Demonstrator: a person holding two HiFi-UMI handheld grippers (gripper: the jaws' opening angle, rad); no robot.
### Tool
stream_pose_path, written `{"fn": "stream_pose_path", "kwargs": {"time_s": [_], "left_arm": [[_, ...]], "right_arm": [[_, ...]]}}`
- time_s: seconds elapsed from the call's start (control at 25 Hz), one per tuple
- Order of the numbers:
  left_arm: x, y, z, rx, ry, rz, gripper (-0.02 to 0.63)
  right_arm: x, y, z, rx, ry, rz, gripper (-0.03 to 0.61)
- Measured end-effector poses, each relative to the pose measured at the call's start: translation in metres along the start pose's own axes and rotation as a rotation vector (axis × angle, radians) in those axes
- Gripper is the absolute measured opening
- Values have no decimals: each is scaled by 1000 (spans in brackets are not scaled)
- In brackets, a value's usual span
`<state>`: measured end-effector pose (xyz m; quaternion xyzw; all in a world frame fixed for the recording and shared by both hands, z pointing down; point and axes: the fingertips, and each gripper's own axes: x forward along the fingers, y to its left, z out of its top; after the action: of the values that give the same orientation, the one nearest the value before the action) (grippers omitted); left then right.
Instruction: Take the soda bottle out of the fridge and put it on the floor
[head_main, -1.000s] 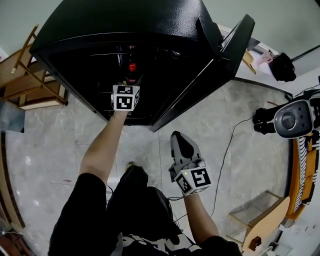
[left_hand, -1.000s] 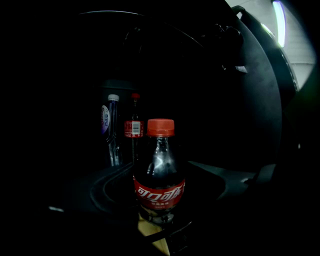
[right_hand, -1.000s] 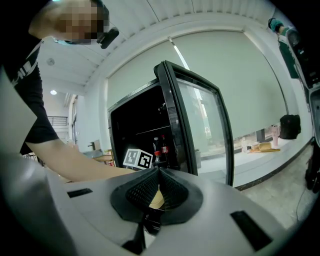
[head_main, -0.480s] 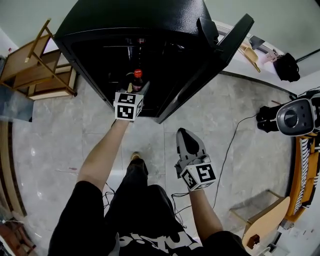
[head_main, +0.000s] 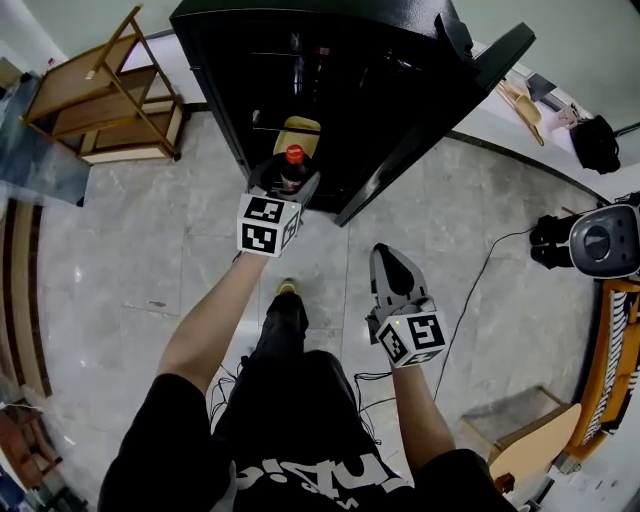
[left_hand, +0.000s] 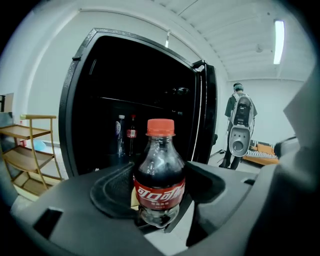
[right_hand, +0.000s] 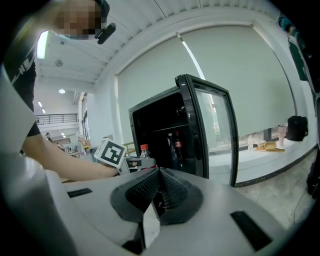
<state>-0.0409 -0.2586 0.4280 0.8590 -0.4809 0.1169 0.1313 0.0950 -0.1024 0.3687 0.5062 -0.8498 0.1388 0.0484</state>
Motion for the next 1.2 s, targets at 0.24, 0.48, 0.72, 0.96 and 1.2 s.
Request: {"fn": "stream_pose_path", "kwargs": {"time_s": [0.24,0.48,0.72,0.96,1.2], "left_arm": [[-16,9,-33,8,8,13,304],[-10,19,-81,-2,21,11,303],[3,28,-137,5,28,14,302],[22,33,-198,14,22,9,302],[44,30,-257,24,10,-17,302]], "right_arm": [[8,2,-25,1,1,14,25],[32,-9,-63,11,4,22,25],[52,-25,-117,15,9,27,25],[73,-49,-182,7,0,30,25],[91,-78,-252,13,-20,34,25]]}}
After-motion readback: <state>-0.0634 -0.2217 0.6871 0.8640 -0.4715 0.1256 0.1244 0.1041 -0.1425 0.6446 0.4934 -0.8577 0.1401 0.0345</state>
